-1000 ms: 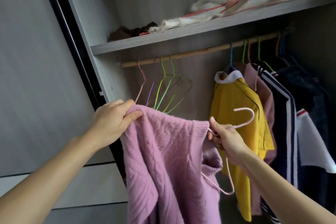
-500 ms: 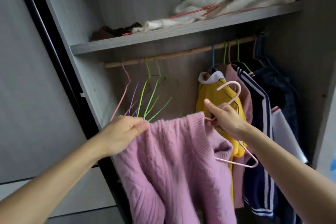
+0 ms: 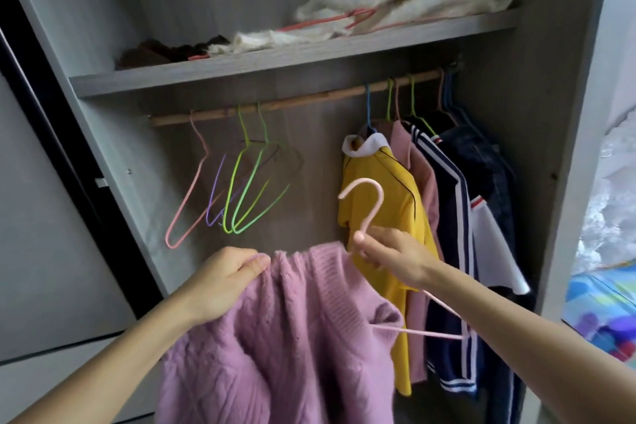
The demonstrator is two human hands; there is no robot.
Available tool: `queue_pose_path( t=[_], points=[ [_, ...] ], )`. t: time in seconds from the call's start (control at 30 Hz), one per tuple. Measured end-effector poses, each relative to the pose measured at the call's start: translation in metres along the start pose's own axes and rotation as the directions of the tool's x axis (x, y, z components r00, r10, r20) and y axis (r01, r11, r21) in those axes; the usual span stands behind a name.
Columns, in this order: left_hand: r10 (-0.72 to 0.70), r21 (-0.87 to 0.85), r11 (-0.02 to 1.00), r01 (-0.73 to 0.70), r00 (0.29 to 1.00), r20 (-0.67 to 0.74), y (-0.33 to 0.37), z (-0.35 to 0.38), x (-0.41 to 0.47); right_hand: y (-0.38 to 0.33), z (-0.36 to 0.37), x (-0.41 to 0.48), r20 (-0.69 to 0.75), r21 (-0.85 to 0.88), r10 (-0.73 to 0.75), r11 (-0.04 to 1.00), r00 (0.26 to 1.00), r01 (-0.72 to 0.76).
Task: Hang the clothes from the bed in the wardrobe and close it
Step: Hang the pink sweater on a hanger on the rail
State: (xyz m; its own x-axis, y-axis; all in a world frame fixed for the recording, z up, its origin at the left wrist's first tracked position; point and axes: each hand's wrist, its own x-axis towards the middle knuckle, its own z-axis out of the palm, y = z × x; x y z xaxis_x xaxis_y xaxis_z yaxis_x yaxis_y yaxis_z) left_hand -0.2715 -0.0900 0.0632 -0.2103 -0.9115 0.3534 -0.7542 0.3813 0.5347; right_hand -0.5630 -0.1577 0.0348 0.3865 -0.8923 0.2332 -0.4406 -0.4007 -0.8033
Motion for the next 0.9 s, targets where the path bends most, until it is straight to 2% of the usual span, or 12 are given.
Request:
queue_pose_path(
  t=[0.03, 0.07, 0.13, 0.2, 0.4, 0.47, 0.57, 0.67, 0.77, 0.83, 0.9],
  points=[
    [-0.027, -0.046, 0.999, 0.026, 0.999, -0.019, -0.006, -0.001, -0.003, 0.014, 0.001, -0.004, -0.036, -0.099, 0.022, 0.995, 0.999, -0.026],
    [-0.051, -0.071, 0.996, 0.049, 0.998, -0.033, -0.012, -0.002, -0.006, 0.028, 0.003, -0.006, -0.083, -0.093, 0.06, 0.993, 0.995, -0.068],
    [-0.07, 0.018, 0.997, 0.071, 0.996, -0.062, -0.018, -0.001, -0.008, 0.044, 0.012, -0.007, -0.161, 0.048, 0.101, 0.994, 0.982, -0.094],
    [-0.052, 0.131, 0.989, 0.063, 0.995, -0.086, -0.014, 0.002, -0.008, 0.041, 0.02, -0.005, -0.19, 0.088, 0.105, 0.992, 0.976, -0.09],
    [-0.038, 0.204, 0.976, 0.072, 0.986, -0.163, 0.005, -0.008, 0.001, 0.005, 0.033, 0.003, -0.135, 0.082, -0.033, 0.996, 0.99, 0.044],
    [-0.067, 0.191, 0.977, 0.09, 0.991, -0.119, 0.013, -0.009, 0.006, -0.005, 0.038, 0.003, -0.102, 0.072, -0.111, 0.99, 0.989, 0.119],
    [-0.146, 0.289, 0.944, 0.159, 0.987, -0.065, 0.022, -0.002, 0.009, -0.011, 0.04, 0.005, -0.111, 0.025, -0.187, 0.981, 0.976, 0.19],
    [-0.206, 0.343, 0.912, 0.227, 0.974, -0.094, 0.028, 0.01, 0.005, -0.007, 0.035, 0.005, -0.078, 0.132, -0.136, 0.981, 0.988, 0.145],
    [-0.235, 0.381, 0.889, 0.253, 0.967, -0.094, 0.032, 0.018, 0.003, -0.005, 0.033, 0.003, -0.023, 0.132, -0.096, 0.986, 0.995, 0.099],
    [-0.256, 0.365, 0.889, 0.276, 0.961, -0.103, 0.036, 0.023, 0.003, -0.003, 0.032, 0.003, -0.05, 0.102, -0.098, 0.989, 0.994, 0.103],
    [-0.266, 0.294, 0.911, 0.29, 0.957, -0.119, 0.038, 0.028, 0.006, -0.002, 0.032, 0.006, -0.149, 0.095, -0.094, 0.99, 0.984, 0.109]
  ],
)
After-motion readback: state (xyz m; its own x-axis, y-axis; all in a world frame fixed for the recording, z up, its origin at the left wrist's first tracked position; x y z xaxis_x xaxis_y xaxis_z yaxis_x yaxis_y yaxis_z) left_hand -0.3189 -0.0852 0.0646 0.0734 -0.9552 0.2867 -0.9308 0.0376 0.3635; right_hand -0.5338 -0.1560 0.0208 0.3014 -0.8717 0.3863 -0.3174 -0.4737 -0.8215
